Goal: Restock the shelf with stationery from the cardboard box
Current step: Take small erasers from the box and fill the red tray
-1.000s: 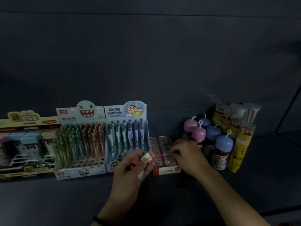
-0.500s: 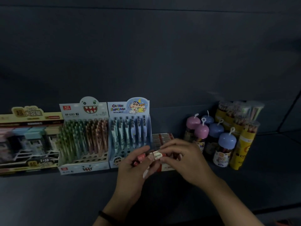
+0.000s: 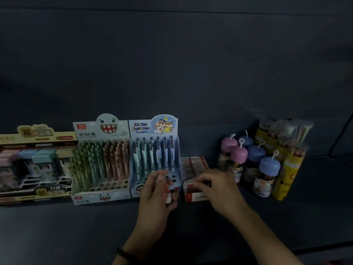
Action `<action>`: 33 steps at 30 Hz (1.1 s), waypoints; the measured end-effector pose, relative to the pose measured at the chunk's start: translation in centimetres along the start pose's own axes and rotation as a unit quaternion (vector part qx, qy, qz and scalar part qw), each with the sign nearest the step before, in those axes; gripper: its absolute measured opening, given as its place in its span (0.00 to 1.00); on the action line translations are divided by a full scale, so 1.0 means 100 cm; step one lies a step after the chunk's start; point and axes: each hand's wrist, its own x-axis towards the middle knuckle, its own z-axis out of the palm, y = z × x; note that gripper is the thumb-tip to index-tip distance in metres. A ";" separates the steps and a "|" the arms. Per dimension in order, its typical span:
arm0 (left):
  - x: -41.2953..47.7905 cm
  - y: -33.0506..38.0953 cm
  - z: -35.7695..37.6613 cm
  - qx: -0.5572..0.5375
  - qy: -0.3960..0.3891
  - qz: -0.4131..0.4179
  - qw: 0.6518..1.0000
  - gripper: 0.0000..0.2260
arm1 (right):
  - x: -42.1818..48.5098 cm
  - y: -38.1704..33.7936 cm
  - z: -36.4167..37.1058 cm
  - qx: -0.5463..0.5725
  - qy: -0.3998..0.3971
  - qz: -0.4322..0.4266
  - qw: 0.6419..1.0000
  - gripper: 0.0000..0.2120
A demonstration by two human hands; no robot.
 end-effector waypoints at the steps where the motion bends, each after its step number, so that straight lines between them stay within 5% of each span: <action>1: 0.001 0.001 -0.001 -0.044 -0.014 -0.015 0.999 0.09 | 0.002 0.000 0.003 -0.020 -0.003 -0.004 1.000 0.05; 6: 0.001 0.000 0.001 -0.156 -0.061 -0.031 0.985 0.25 | 0.006 0.002 0.009 -0.065 0.009 0.014 0.998 0.06; 12: 0.001 -0.006 0.004 -0.088 -0.048 0.002 0.995 0.15 | 0.007 0.001 -0.008 -0.072 -0.050 0.004 0.996 0.10; 17: 0.002 -0.008 0.003 0.018 -0.056 0.034 0.998 0.09 | -0.009 -0.013 -0.019 0.154 0.086 0.030 0.984 0.12; 24: -0.004 -0.004 0.006 0.056 -0.078 0.054 0.994 0.09 | -0.015 -0.022 -0.012 0.237 -0.004 -0.022 0.971 0.24; 33: -0.001 -0.007 0.003 0.053 -0.079 0.040 0.995 0.09 | -0.020 -0.021 -0.014 0.271 0.022 -0.011 0.962 0.12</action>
